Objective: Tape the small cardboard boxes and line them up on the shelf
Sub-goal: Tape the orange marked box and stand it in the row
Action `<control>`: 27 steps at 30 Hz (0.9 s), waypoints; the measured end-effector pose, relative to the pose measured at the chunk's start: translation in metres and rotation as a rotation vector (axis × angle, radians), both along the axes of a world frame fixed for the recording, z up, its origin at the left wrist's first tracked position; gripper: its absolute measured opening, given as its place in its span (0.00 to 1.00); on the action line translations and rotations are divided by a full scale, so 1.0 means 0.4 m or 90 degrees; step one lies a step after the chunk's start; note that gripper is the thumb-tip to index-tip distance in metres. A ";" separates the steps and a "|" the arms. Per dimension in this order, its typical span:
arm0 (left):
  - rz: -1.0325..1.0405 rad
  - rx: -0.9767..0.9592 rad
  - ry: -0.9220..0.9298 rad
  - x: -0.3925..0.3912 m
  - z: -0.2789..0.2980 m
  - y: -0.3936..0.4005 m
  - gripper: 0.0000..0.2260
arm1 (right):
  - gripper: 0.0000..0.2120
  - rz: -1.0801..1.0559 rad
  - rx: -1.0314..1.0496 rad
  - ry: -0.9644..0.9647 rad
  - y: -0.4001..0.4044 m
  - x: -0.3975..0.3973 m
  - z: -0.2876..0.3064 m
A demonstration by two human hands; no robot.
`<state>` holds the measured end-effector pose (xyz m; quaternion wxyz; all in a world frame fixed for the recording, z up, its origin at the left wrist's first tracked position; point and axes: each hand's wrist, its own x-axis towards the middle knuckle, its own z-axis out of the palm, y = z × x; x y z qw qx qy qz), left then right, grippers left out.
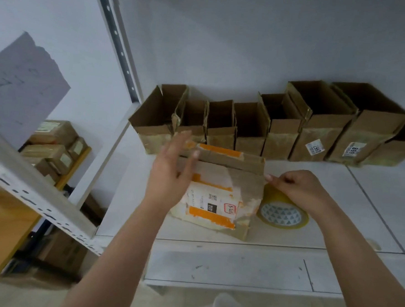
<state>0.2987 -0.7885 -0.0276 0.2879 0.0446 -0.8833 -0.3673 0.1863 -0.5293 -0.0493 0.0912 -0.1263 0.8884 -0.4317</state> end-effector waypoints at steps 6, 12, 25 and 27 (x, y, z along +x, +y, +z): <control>0.320 0.015 -0.366 0.061 -0.137 -0.156 0.19 | 0.38 -0.007 -0.002 0.011 -0.003 0.001 -0.006; 0.299 -0.094 -0.574 0.071 -0.228 -0.135 0.22 | 0.38 -0.016 -0.009 -0.012 -0.005 0.006 -0.001; 0.334 0.040 -0.290 0.097 -0.184 -0.189 0.10 | 0.34 -0.028 -0.009 -0.025 -0.004 0.007 0.002; 0.341 0.053 -0.168 0.079 -0.102 -0.186 0.08 | 0.32 -0.029 -0.012 -0.024 -0.003 0.004 -0.001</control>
